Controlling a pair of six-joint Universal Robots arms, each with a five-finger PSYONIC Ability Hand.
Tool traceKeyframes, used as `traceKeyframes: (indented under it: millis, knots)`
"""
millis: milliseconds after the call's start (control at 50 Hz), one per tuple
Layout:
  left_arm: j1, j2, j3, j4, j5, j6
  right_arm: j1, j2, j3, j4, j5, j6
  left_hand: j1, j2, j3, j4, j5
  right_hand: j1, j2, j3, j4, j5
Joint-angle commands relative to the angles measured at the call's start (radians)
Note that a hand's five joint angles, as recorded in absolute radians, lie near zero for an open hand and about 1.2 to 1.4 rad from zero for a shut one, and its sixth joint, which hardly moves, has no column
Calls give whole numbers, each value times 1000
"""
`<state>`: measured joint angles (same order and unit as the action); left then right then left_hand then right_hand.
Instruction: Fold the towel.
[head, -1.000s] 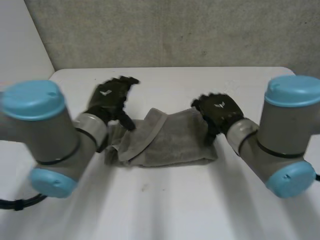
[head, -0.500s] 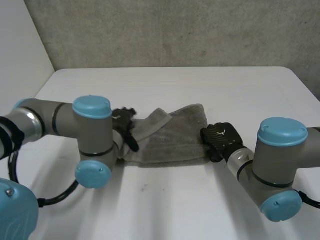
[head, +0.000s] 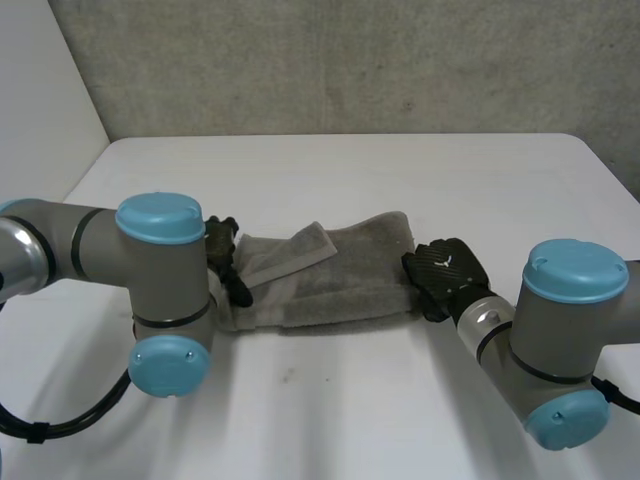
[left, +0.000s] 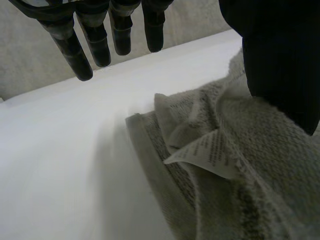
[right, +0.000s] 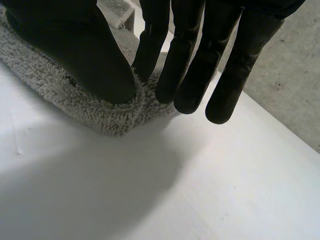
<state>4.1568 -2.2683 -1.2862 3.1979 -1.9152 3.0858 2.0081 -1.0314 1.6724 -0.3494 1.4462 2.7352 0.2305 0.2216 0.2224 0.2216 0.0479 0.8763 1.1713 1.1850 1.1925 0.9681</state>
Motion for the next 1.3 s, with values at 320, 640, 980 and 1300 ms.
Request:
traceKeyframes:
  millis: [320, 640, 980, 1300]
  knots:
    - [-27, -86, 159, 10, 171, 11, 9, -1, 17, 4, 0, -26, 33, 42, 41, 42, 41, 520, 225, 211, 204, 254]
    - [11, -172, 294, 23, 124, 67, 0, -9, 26, 3, 0, -78, 92, 100, 100, 101, 100, 520, 225, 211, 204, 254]
    - [17, -100, 148, 17, -7, 67, 8, -16, 29, 4, 2, -88, 71, 80, 79, 80, 79, 520, 225, 211, 204, 254]
    - [48, 159, -99, 23, 10, 63, -54, -101, 12, 44, 13, -275, 18, 27, 26, 27, 26, 520, 225, 211, 204, 254]
